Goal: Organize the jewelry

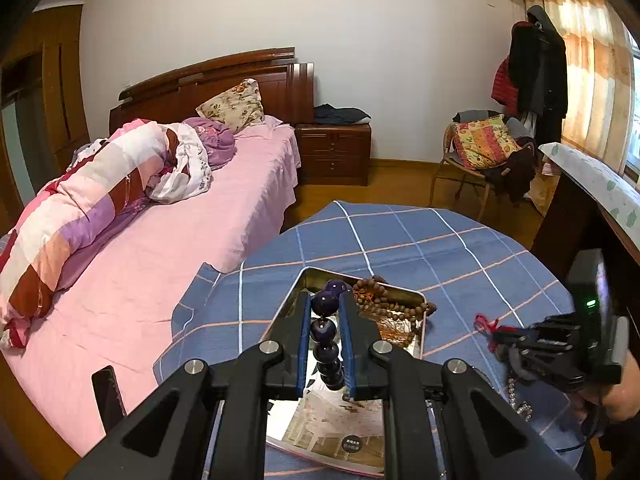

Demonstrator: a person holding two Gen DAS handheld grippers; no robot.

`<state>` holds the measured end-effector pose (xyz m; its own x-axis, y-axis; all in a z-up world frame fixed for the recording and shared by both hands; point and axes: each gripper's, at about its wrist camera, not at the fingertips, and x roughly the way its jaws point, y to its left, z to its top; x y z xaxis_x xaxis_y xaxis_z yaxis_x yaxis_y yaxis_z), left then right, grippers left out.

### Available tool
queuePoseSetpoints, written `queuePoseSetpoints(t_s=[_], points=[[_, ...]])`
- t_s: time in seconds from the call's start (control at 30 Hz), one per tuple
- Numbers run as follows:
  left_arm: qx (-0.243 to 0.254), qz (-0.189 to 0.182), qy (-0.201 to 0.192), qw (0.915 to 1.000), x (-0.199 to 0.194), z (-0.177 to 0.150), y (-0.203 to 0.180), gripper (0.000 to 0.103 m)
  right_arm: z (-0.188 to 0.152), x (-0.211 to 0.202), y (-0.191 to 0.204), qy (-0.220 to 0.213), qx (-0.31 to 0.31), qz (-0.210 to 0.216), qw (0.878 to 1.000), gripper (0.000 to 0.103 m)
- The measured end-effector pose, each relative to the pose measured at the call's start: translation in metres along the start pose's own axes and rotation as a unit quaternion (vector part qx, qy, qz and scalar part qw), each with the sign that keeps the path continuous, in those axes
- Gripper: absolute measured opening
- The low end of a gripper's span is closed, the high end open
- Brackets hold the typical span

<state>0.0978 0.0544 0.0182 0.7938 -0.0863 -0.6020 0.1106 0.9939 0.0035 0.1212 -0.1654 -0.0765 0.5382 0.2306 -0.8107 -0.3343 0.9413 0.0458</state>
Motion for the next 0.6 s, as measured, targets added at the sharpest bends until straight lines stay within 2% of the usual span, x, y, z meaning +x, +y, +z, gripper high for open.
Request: queuePoseSetpoints(t_s=[0.3,0.47,0.6], points=[[-0.007,0.007,-0.006,0.9999,-0.001,0.002,0.012,0.013,0.032,-0.064,0.032,-0.084,-0.026,0.03,0.996,0.005],[-0.008,0.008,0.0,0.9999,0.005,0.002,0.017,0.013,0.051,-0.069,0.07,-0.104,-0.057,0.058,0.991,0.005],[-0.01,0.009,0.008,0.9999,0.013,-0.001,0.023,0.013,0.06,-0.059,0.093,-0.104,-0.073,0.078,0.989,0.005]])
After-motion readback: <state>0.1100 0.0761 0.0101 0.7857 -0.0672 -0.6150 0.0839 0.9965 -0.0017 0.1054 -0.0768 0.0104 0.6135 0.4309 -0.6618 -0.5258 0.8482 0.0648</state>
